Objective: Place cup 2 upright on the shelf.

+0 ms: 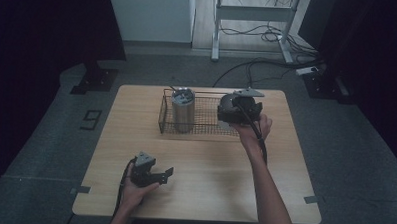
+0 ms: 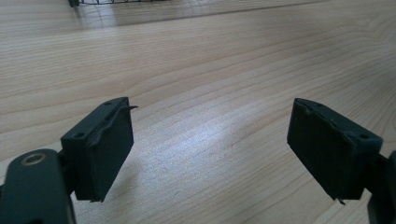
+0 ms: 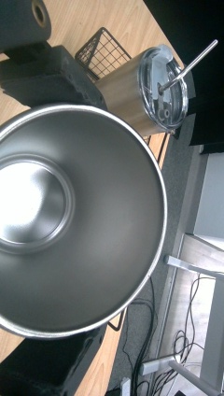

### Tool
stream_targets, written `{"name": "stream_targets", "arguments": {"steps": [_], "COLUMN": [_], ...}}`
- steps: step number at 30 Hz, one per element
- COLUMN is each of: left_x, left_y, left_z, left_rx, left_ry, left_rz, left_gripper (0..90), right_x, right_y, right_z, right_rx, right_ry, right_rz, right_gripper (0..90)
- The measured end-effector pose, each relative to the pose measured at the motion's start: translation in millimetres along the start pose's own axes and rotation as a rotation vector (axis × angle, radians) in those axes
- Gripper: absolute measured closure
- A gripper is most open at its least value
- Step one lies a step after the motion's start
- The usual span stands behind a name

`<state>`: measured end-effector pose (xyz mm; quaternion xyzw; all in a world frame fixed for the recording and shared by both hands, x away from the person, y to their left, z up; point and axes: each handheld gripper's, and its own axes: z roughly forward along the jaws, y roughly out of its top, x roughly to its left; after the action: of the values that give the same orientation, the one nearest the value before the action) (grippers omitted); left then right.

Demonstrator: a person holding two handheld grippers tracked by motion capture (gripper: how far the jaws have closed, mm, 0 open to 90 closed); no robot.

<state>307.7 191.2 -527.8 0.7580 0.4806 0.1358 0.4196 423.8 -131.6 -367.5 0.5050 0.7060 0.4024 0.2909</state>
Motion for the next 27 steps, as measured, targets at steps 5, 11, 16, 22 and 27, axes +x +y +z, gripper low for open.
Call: {"name": "stream_targets", "arguments": {"steps": [5, 11, 16, 22, 27], "left_x": [0.5, -0.1, -0.5, -0.7, -2.1], "left_y": [0.2, -0.2, -0.4, -0.2, -0.6], "left_z": [-0.2, 0.8, 1.2, 1.4, 2.9], "left_rx": [-0.001, 0.004, 0.006, 0.005, 0.011], "left_ry": [0.001, 0.000, 0.003, 0.003, 0.000], "left_rz": [0.000, 0.002, 0.005, 0.004, 0.009], "left_gripper": [14.7, 14.7, 14.7, 14.7, 14.7], "right_x": [-1.7, -6.6, -10.5, -14.0, -15.6], "right_y": [3.9, 10.0, 11.5, 13.2, 15.5], "right_z": [3.1, 7.9, 13.6, 20.1, 30.2], "right_rx": [0.002, 0.004, 0.014, 0.026, 0.044], "right_ry": [-0.001, -0.006, -0.013, -0.023, -0.029], "right_rz": [-0.001, 0.010, 0.014, 0.006, -0.010], "right_gripper": [5.8, 5.8, 5.8, 5.8, 5.8]}}
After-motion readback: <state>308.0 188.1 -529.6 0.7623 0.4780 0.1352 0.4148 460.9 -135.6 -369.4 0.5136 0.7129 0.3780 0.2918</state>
